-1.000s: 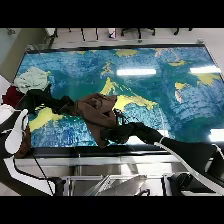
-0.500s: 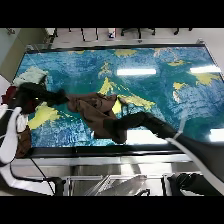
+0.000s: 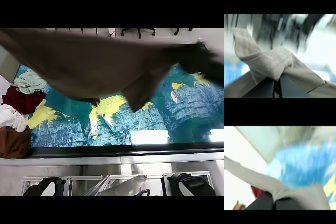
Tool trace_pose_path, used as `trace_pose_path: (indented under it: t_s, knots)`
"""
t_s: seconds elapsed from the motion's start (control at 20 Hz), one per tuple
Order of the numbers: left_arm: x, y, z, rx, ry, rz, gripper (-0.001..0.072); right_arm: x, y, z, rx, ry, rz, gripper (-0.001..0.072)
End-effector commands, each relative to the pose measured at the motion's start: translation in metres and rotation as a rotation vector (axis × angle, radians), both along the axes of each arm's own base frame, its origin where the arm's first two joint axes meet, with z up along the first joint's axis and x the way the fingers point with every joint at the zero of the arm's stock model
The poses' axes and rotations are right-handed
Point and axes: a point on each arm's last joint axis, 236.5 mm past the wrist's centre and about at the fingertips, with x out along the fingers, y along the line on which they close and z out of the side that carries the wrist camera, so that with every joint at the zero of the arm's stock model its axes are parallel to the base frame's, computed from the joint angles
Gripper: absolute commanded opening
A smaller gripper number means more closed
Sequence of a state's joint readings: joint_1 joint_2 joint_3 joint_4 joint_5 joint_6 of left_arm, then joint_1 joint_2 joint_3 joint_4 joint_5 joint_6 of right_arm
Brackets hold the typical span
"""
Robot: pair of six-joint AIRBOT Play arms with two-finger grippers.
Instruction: Fold the shirts.
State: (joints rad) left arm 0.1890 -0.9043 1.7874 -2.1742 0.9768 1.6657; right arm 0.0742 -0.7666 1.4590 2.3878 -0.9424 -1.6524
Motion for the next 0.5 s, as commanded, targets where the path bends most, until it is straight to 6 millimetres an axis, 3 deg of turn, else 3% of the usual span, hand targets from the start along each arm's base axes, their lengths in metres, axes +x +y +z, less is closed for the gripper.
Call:
trace_pose_path:
  t_s: [0.0, 0.1, 0.2, 0.3, 0.4, 0.45]
  knots:
    - [-0.14, -0.024, 0.112, 0.041, -0.366, 0.007, 0.0012, -0.082, -0.018, 0.079, -0.094, -0.262, -0.053, 0.0023]
    - [-0.173, -0.031, 0.128, 0.058, -0.43, 0.002, 0.0012, -0.098, -0.017, 0.088, -0.102, -0.295, -0.048, 0.0022]
    - [-0.171, -0.032, 0.126, 0.06, -0.413, -0.004, 0.0012, -0.094, -0.015, 0.081, -0.118, -0.27, -0.037, 0.0023]
    - [-0.137, -0.029, 0.108, 0.058, -0.321, -0.016, 0.0012, -0.075, -0.012, 0.059, -0.147, -0.187, -0.007, 0.0023]
    - [-0.079, -0.025, 0.065, 0.049, -0.139, -0.046, 0.0012, -0.043, -0.009, 0.027, -0.166, -0.07, 0.023, 0.0022]
    - [-0.042, -0.021, 0.032, 0.032, -0.021, -0.057, 0.0012, -0.023, -0.008, 0.004, -0.166, 0.005, 0.037, 0.0023]
